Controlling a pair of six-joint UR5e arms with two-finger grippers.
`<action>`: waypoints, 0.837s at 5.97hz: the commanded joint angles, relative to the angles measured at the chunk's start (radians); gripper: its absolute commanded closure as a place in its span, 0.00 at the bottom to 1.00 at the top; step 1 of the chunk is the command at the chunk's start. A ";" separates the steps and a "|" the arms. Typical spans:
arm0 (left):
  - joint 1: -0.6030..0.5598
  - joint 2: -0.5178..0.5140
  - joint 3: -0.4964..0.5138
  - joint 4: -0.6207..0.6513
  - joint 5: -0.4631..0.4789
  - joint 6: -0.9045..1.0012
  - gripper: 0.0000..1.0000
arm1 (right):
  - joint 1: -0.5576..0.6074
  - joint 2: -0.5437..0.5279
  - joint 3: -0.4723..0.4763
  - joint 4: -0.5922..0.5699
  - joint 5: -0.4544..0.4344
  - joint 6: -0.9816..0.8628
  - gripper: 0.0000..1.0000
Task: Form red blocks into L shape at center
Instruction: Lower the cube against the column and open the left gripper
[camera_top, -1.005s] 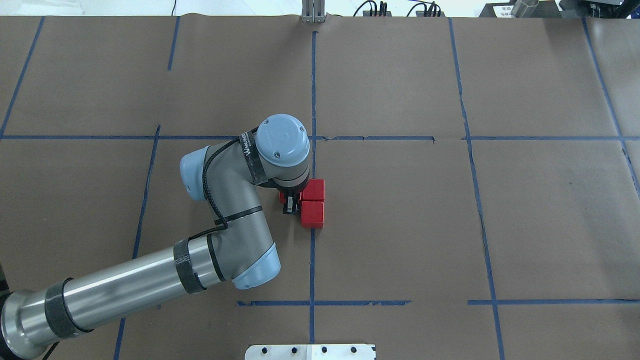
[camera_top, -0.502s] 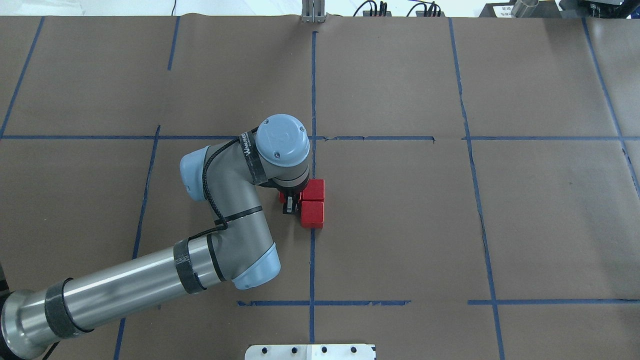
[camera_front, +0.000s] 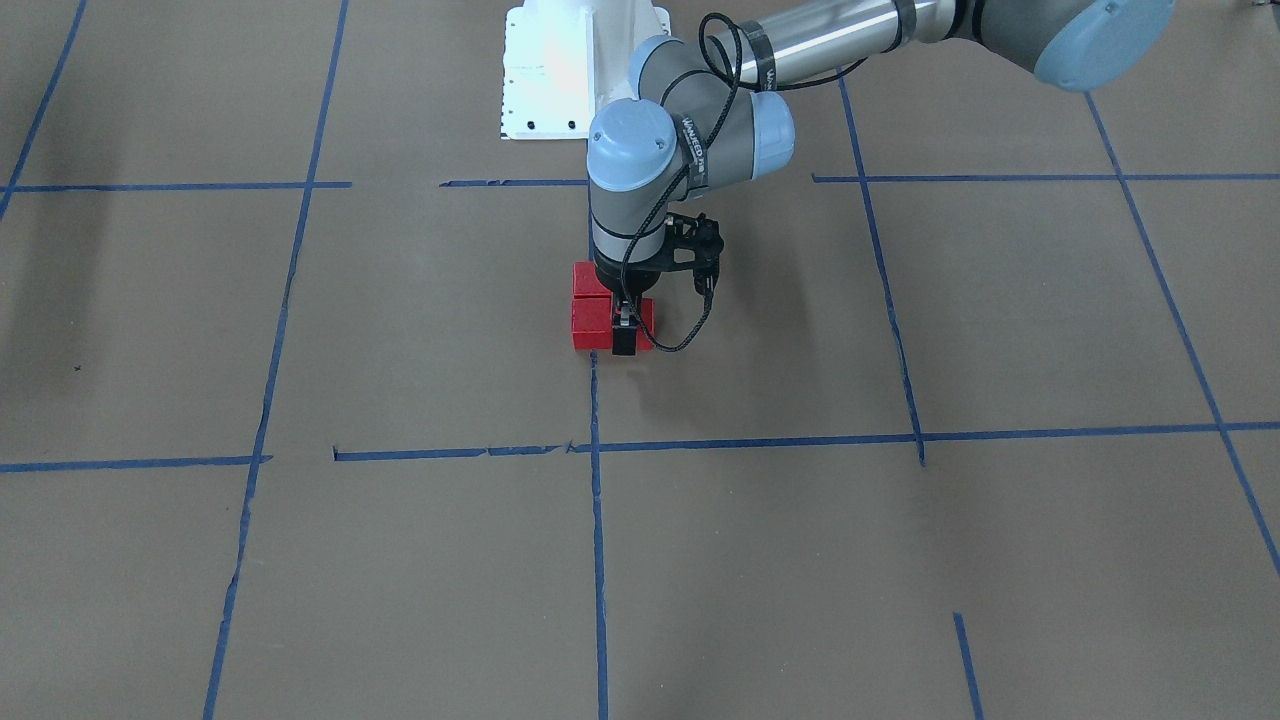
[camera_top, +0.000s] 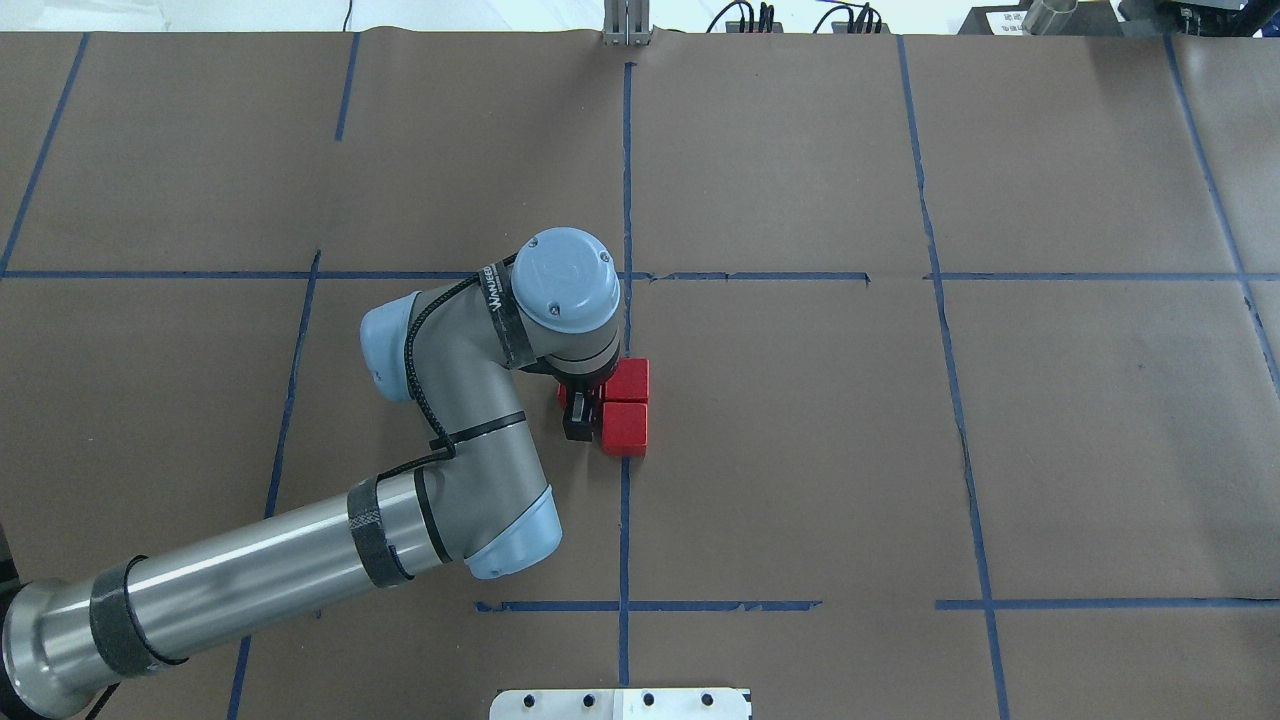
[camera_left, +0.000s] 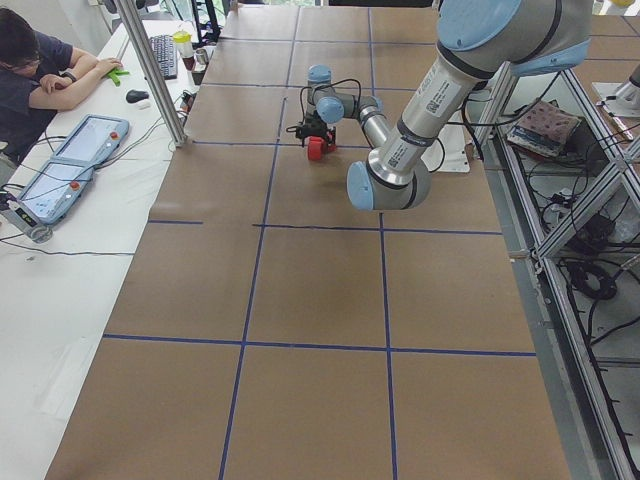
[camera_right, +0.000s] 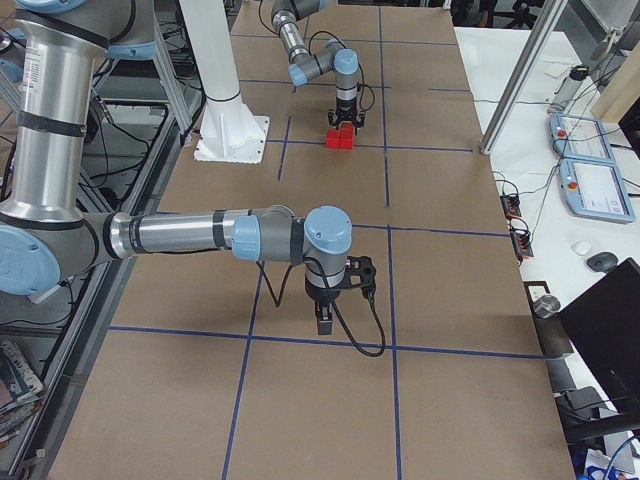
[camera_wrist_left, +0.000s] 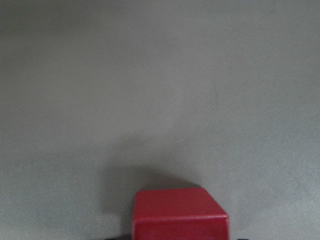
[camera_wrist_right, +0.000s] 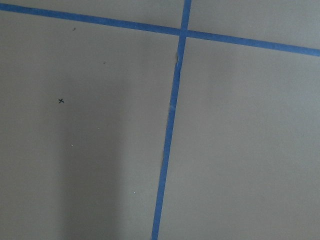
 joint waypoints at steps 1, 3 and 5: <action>-0.002 0.001 -0.020 0.014 -0.027 0.025 0.00 | 0.000 0.000 0.000 0.001 0.000 0.000 0.00; -0.038 0.023 -0.148 0.127 -0.134 0.133 0.00 | 0.000 0.000 0.003 0.001 0.000 0.000 0.00; -0.087 0.139 -0.407 0.282 -0.177 0.421 0.00 | 0.000 -0.006 0.003 0.001 0.006 0.000 0.00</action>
